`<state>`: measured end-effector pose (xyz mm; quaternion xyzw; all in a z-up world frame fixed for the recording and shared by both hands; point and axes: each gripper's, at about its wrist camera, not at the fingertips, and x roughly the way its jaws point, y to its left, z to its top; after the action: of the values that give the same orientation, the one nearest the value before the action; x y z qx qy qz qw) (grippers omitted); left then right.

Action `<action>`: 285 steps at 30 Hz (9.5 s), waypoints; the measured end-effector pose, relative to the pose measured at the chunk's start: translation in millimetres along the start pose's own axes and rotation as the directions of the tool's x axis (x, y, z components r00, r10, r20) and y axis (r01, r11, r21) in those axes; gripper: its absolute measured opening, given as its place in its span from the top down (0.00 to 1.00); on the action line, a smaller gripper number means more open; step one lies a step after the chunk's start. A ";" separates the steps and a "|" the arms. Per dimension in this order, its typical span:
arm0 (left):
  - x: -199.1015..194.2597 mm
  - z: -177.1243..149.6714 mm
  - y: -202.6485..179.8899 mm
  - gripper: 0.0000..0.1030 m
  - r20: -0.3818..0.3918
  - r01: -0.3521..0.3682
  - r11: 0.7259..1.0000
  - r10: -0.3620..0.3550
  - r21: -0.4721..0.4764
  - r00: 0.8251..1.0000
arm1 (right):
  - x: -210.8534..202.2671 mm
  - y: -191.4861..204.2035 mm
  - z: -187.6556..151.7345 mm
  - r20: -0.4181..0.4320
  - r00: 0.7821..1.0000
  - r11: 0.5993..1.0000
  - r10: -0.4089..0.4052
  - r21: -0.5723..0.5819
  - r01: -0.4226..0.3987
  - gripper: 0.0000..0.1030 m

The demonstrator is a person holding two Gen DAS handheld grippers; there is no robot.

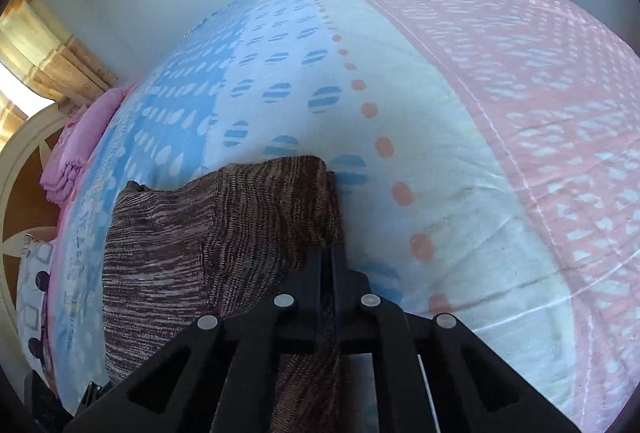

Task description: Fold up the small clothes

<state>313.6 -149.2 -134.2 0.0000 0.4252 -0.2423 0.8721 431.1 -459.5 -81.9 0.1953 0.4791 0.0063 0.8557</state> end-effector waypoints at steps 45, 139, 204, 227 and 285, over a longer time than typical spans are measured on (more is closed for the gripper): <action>-16.6 -5.9 31.4 0.00 0.083 0.107 0.978 -0.093 -0.178 0.992 | 11.5 174.7 -26.8 -0.118 0.980 0.871 0.162 -0.449 -0.198 0.69; -161.4 -53.2 29.5 0.75 0.121 -0.170 0.985 0.170 -0.013 0.978 | -71.2 183.0 -126.4 0.038 0.879 0.845 0.475 -0.298 -0.444 0.83; -235.3 -164.5 136.3 0.75 0.117 -0.350 0.912 0.380 -0.213 0.918 | 3.1 416.2 -227.4 -0.227 0.878 0.701 0.422 -0.532 -0.474 0.83; -260.0 -160.6 118.1 0.23 0.184 -0.481 0.853 0.515 -0.202 0.837 | 26.8 393.4 -241.5 -0.199 0.946 0.748 0.257 -0.578 -0.325 0.76; -303.6 -161.0 107.5 0.00 0.241 -0.545 0.803 0.593 -0.241 0.768 | -178.2 292.8 -331.2 0.145 0.908 0.760 0.394 -0.607 -0.233 0.40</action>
<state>81.4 107.3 -33.9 0.0233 0.2833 0.0711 0.9561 113.9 -115.7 9.6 0.0041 0.2961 0.2694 0.9164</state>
